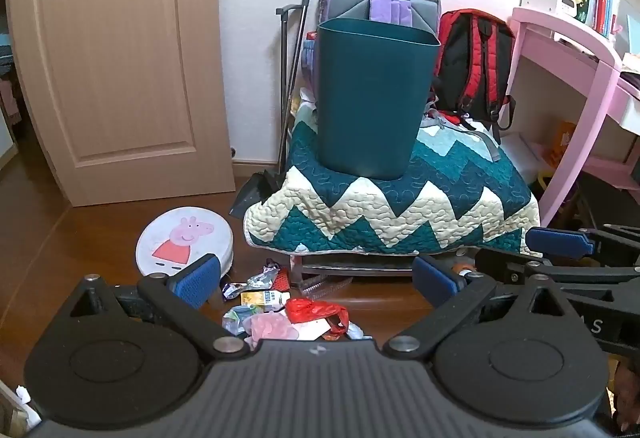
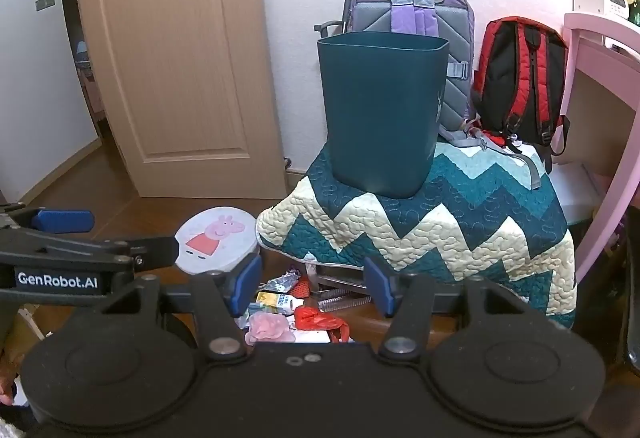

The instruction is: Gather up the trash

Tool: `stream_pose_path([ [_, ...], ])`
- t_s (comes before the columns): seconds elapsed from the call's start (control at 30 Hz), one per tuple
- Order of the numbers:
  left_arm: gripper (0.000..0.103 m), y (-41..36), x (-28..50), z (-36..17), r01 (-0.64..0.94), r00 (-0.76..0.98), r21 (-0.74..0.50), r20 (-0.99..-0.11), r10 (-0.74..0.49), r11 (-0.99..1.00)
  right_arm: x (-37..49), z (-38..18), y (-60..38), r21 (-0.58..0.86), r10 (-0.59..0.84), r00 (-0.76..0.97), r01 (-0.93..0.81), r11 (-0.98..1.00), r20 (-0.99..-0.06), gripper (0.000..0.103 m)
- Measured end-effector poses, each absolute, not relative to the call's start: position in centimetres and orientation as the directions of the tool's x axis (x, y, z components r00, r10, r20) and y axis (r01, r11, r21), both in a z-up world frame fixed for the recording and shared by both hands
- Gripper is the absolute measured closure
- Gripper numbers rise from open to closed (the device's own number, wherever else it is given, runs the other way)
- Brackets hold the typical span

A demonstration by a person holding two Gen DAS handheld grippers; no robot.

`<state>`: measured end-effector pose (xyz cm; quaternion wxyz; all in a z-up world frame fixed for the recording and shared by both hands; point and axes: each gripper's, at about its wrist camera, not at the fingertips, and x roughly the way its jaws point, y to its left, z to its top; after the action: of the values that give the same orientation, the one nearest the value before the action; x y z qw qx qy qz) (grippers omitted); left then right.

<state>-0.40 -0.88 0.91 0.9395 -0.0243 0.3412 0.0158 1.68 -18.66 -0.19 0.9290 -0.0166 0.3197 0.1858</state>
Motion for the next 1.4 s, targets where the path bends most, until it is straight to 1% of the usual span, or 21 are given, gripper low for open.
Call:
stream_pose_path([
  [0.33,0.0,0.0,-0.1,1.0,-0.041,0.756,-0.045,-0.654,0.002,0.998,1.6,-0.6,-18.7,0.086,0.335,0.725,-0.358,0.93,-0.602,0.047],
  [0.57,0.0,0.2,0.0,0.4,-0.064,0.721,-0.052,-0.693,0.01,0.997,1.7,-1.1,-18.5,0.092,0.335,0.699,-0.361,0.928,-0.632,0.047],
  [0.8,0.0,0.4,-0.1,0.2,-0.083,0.704,-0.059,-0.71,0.017,0.995,1.7,-1.4,-18.2,0.107,0.342,0.682,-0.363,0.926,-0.647,0.047],
  [1.4,0.0,0.5,-0.9,-0.1,-0.075,0.708,-0.062,-0.706,0.009,0.995,1.5,-1.7,-18.1,0.11,0.328,0.675,-0.346,0.932,-0.661,0.047],
])
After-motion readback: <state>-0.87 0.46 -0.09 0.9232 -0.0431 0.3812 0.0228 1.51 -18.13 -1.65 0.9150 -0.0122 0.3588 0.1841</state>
